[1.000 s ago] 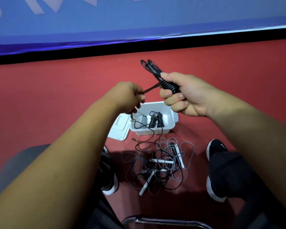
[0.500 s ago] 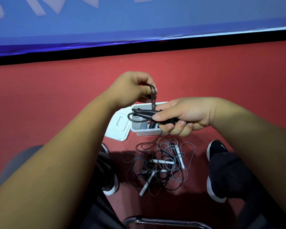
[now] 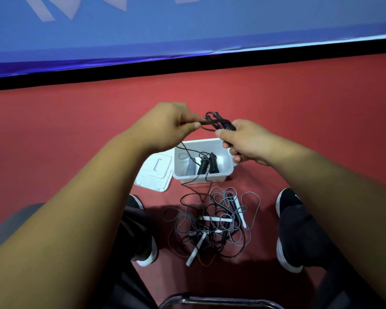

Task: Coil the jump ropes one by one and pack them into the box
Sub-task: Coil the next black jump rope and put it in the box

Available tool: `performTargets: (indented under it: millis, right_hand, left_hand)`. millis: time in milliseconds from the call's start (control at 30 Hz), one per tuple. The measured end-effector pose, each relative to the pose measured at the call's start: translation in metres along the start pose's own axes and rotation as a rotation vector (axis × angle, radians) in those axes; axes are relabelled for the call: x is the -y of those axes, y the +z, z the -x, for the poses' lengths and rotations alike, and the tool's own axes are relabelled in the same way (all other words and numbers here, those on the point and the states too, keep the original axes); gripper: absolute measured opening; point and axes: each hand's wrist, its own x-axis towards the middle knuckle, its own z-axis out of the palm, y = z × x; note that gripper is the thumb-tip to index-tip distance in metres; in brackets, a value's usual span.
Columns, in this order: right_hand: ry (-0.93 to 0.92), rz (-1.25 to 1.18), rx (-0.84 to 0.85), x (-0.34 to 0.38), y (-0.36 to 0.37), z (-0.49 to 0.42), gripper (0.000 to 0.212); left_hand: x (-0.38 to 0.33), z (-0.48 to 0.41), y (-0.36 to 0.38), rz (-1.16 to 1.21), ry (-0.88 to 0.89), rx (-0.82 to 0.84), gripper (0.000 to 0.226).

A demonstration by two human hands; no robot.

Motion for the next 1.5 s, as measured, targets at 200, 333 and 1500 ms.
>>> performTargets:
  millis: [200, 333, 1500]
  right_hand:
    - [-0.096, -0.08, 0.052, 0.007, 0.009, 0.009, 0.026]
    - [-0.056, -0.148, 0.025, 0.017, 0.016, 0.017, 0.05]
    - [-0.256, 0.095, -0.042, 0.022, 0.017, 0.028, 0.034]
  left_hand:
    - [-0.002, 0.0, 0.005, 0.05, -0.346, 0.124, 0.018]
    - [-0.006, 0.0, 0.015, 0.055, -0.456, 0.189, 0.019]
    - [-0.005, -0.001, 0.005, 0.794, -0.311, -0.042, 0.031]
